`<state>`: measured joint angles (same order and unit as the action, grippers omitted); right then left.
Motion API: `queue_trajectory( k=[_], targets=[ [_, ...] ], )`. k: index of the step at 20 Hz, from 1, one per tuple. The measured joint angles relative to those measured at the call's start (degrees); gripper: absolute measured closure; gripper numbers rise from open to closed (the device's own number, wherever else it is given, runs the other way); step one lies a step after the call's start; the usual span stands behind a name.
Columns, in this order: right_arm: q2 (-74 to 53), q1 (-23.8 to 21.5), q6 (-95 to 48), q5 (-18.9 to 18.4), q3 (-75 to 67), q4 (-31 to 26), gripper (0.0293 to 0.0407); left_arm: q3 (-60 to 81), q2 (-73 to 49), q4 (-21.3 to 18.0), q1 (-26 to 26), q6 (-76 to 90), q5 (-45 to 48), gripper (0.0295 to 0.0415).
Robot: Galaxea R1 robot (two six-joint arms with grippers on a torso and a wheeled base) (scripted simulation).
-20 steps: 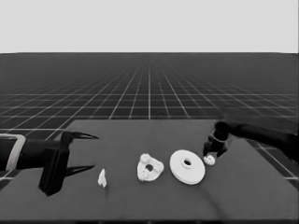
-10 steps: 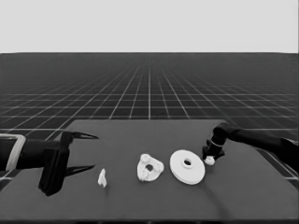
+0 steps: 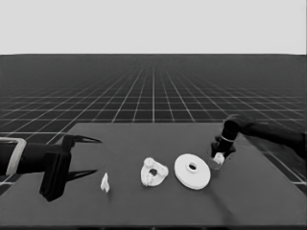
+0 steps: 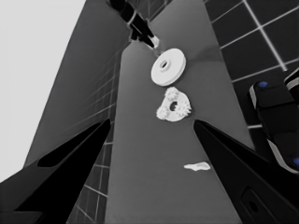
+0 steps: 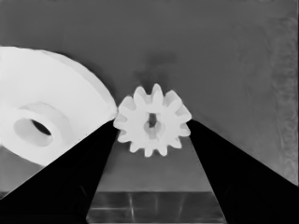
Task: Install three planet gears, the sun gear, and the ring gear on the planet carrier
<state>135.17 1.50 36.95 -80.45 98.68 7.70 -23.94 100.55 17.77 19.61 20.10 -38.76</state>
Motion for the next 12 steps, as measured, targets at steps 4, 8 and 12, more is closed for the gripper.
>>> queue_trajectory(
  k=[4, 8, 12],
  targets=[
    [-0.6, -3.6, 0.3, -2.7, -1.2, -2.1, 0.0388, 0.0, 0.0, 0.0, 0.0, 0.0, 0.0, 0.0326],
    [-0.6, -4.0, 0.3, -3.0, -1.2, -2.3, 0.0388, 0.0, 0.0, 0.0, 0.0, 0.0, 0.0, 0.0326],
    [32.0, -3.3, 43.1, -7.9, -11.0, 1.6, 0.0388, 0.0, 0.0, 0.0, 0.0, 0.0, 0.0, 0.0326]
  ],
)
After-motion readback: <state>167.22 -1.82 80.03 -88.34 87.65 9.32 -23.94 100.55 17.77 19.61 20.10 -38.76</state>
